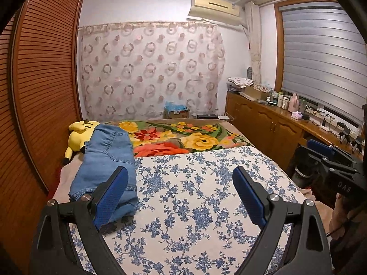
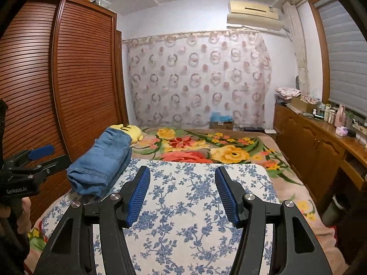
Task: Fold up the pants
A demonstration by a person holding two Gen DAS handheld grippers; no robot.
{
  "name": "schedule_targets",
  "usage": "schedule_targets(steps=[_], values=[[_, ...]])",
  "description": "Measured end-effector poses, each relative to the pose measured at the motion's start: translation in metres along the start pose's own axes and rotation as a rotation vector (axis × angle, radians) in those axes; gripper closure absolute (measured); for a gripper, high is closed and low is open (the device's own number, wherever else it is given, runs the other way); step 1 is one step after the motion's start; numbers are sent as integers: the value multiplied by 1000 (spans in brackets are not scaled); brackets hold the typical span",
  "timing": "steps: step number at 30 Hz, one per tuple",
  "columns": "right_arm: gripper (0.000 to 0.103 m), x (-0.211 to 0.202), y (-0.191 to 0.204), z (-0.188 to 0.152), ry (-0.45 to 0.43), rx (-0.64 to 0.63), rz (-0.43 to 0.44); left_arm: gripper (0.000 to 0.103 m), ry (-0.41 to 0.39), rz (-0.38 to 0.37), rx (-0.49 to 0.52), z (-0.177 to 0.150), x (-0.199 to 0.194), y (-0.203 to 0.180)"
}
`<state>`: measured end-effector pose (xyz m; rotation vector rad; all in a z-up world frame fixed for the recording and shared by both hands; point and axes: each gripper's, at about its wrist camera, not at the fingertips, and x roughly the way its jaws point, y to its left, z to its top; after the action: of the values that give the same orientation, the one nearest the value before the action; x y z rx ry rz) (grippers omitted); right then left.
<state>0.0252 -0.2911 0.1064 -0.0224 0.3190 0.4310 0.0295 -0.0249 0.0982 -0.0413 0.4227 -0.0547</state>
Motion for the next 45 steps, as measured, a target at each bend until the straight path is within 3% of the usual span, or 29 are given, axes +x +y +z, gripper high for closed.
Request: schedule_targets(steps=[45], values=[[42,4,-13,2,-10,-2,8,10,-8,6,-1,3,-4,5]])
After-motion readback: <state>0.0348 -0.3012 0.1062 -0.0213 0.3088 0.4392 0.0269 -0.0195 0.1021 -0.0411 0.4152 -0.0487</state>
